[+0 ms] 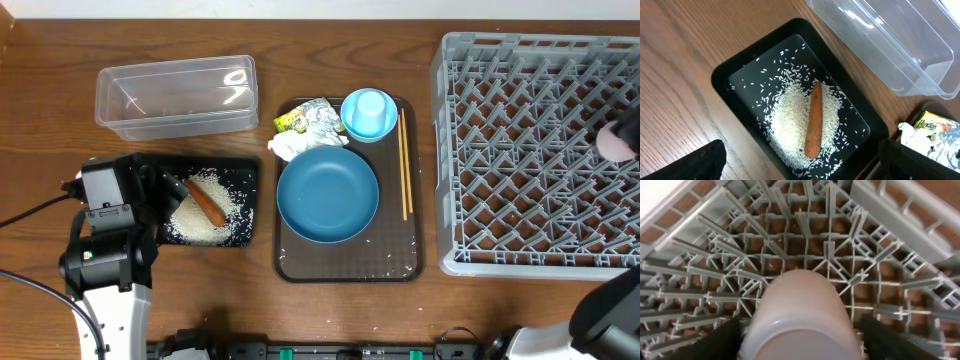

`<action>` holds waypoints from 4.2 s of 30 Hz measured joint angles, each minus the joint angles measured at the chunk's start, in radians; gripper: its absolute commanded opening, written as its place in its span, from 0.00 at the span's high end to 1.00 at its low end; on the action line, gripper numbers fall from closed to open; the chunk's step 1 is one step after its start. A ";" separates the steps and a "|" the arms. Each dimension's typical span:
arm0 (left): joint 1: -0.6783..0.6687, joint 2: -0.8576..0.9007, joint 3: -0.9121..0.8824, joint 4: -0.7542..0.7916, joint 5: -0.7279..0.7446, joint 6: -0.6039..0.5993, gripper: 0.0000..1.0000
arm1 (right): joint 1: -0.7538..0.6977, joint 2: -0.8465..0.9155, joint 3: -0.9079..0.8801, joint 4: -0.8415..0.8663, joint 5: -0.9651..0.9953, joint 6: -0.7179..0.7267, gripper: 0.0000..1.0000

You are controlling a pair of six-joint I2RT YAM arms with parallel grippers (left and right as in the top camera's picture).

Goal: Sort waste into correct bins and load items into the dishwasher rack
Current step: 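Carry the pink-white cup right and set it in the dish rack, then return the right gripper to the tray and grasp the light blue cup, then carry the light blue cup to the rack and release it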

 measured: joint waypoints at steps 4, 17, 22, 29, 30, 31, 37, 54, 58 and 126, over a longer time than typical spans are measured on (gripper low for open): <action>0.000 0.000 0.000 0.000 0.000 0.000 0.01 | 0.000 0.002 0.000 0.001 -0.006 -0.014 0.08; 0.000 0.000 0.000 0.000 0.000 0.000 0.01 | 0.039 -0.097 0.000 -0.016 -0.174 -0.020 0.05; 0.000 0.000 0.000 0.000 0.000 0.000 0.01 | 0.214 -0.268 0.001 0.015 -0.280 -0.008 0.01; 0.000 0.000 0.000 0.000 0.000 0.000 0.01 | 0.695 -0.296 0.008 0.050 -0.131 -0.016 0.01; 0.000 0.000 0.000 -0.001 0.000 0.000 0.01 | 0.757 -0.266 0.008 0.067 -0.090 -0.016 0.01; 0.000 0.000 0.000 -0.001 0.000 0.000 0.01 | 0.798 -0.236 0.008 0.082 -0.066 -0.016 0.01; 0.000 0.000 0.000 0.000 0.000 0.000 0.01 | 0.940 -0.019 0.008 0.189 0.056 -0.012 0.01; 0.000 0.000 0.000 0.000 0.000 0.000 0.01 | 1.008 0.326 0.007 0.379 0.098 0.022 0.01; 0.000 0.000 0.000 0.000 0.000 0.000 0.01 | 1.008 0.346 0.007 0.378 0.126 0.022 0.01; 0.000 0.000 0.000 0.000 0.000 0.000 0.01 | 0.281 0.135 0.099 -0.060 0.121 0.014 0.12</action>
